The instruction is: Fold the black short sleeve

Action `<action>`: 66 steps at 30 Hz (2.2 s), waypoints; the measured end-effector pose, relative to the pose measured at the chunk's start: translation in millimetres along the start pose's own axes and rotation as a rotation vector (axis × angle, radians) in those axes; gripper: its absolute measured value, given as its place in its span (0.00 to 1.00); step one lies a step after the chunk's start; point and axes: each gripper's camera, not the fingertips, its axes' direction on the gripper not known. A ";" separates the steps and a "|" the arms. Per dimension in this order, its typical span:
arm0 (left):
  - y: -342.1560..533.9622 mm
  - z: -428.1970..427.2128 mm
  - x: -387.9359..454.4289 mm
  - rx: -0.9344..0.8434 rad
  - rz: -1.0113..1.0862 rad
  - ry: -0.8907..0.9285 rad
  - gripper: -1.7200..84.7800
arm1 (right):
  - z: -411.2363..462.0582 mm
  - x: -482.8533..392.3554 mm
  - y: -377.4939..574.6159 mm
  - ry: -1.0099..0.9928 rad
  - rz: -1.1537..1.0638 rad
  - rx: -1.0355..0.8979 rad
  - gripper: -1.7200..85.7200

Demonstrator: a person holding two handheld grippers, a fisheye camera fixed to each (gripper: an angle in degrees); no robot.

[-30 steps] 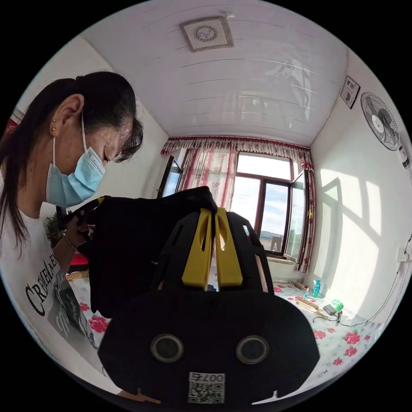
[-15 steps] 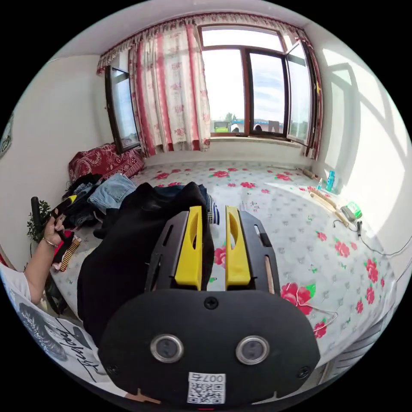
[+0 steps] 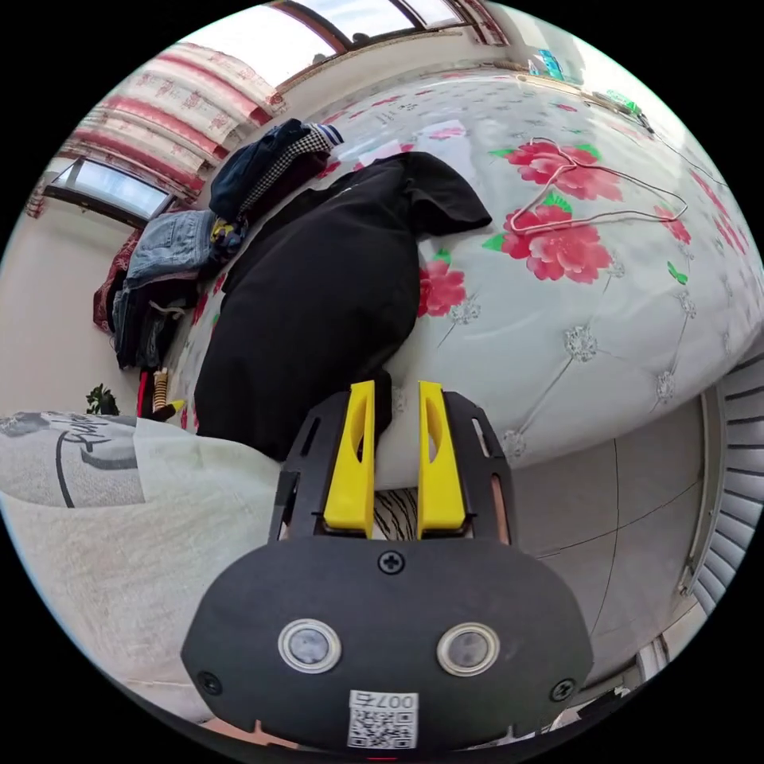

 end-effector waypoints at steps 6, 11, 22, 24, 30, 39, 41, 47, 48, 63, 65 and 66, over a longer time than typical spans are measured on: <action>-23.6 5.2 -11.1 -0.080 0.077 -0.037 0.14 | 6.7 11.4 18.0 -0.072 0.039 -0.009 0.10; -34.7 22.6 -10.6 -0.160 0.138 -0.146 0.13 | 25.4 9.7 27.9 -0.124 0.027 -0.030 0.10; -76.2 -14.6 -42.3 -0.155 0.106 -0.138 0.01 | 28.7 5.5 14.3 -0.068 -0.055 -0.042 0.02; -79.1 -37.2 -51.3 -0.094 0.087 -0.087 0.01 | 2.4 17.2 20.6 -0.104 -0.042 0.037 0.02; -80.7 -64.7 -86.4 -0.018 0.018 0.191 0.02 | -38.3 79.4 63.9 -0.184 0.132 0.163 0.03; -61.7 -78.2 -121.7 -0.022 -0.057 0.195 0.12 | 10.4 93.9 81.9 -0.142 0.195 0.049 0.10; -59.0 -85.2 -128.1 -0.017 -0.060 0.174 0.12 | 19.7 99.0 80.5 -0.149 0.203 0.032 0.10; -64.2 -79.7 -135.3 -0.064 -0.059 0.196 0.14 | 50.6 109.9 62.8 -0.127 0.151 -0.017 0.10; -67.6 -71.7 -132.9 -0.098 -0.057 0.191 0.13 | 58.1 111.2 57.8 -0.147 0.148 -0.038 0.10; -89.7 -127.5 -158.6 0.061 -0.062 0.382 0.01 | -30.1 139.3 52.2 -0.195 0.038 0.149 0.06; -90.0 -120.6 -160.2 0.017 -0.069 0.352 0.01 | -12.6 147.2 49.7 -0.201 0.066 0.077 0.09; -88.7 -117.9 -159.4 0.010 -0.073 0.352 0.01 | 3.4 150.8 48.9 -0.242 0.087 0.025 0.10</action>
